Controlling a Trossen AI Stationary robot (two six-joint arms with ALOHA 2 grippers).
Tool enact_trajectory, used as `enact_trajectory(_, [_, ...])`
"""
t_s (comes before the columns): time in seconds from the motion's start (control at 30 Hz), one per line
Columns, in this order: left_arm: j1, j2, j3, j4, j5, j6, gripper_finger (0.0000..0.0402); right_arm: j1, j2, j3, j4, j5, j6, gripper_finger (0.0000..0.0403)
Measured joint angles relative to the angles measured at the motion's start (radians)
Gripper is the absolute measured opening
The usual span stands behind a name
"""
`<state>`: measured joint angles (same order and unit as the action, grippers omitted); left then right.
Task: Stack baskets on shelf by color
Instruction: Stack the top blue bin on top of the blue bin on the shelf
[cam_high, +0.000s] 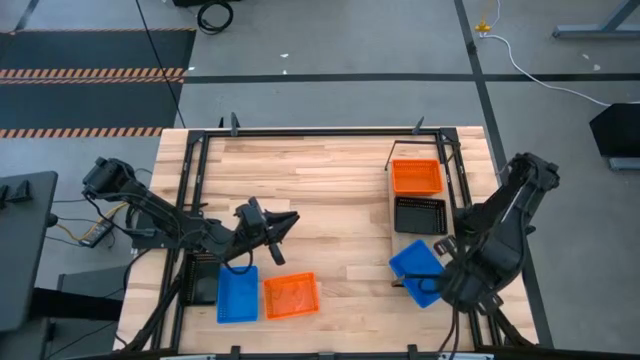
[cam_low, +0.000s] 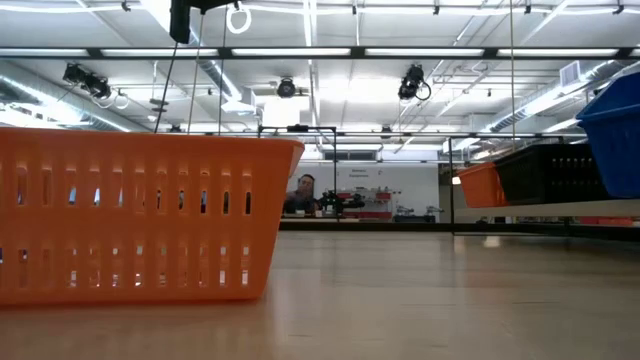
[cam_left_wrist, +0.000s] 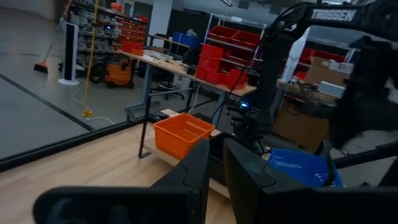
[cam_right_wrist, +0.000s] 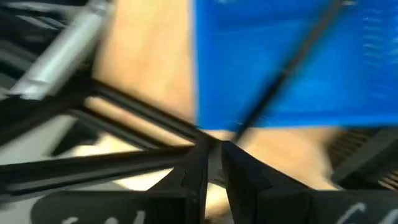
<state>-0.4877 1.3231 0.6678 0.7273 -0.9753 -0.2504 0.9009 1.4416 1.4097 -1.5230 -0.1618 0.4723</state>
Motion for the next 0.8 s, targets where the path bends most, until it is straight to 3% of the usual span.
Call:
enact_trajectory(0.33, [0.009, 0.062, -0.001, 0.085, 0.011, 0.0, 0.0052, -0.092, -0.087, 0.0, -0.005, 0.35, -0.091, 0.0028])
enact_trajectory(0.8, [0.005, 0.069, 0.0, 0.097, 0.011, 0.0, 0.0052, -0.312, -0.085, -0.145, 0.109, 0.207, -0.162, 0.0035])
